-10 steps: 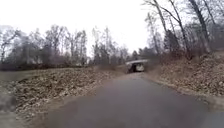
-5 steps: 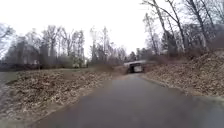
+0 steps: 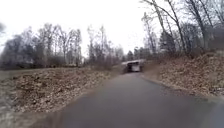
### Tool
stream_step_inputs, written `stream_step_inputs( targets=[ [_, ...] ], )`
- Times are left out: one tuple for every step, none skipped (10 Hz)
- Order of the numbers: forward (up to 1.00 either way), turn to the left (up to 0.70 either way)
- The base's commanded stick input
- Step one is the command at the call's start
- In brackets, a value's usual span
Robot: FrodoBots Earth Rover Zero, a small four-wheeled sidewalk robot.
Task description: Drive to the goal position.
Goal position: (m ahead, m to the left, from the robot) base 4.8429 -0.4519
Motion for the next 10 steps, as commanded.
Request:
stream_step_inputs(
  targets=[
    [1.0, 0.0],
    [1.0, 0.0],
    [1.0, 0.0],
    [1.0, 0.0],
    [1.0, 0.0],
    [1.0, 0.0],
    [1.0, 0.0],
    [1.0, 0.0],
    [1.0, 0.0],
    [1.0, 0.0]
  ],
)
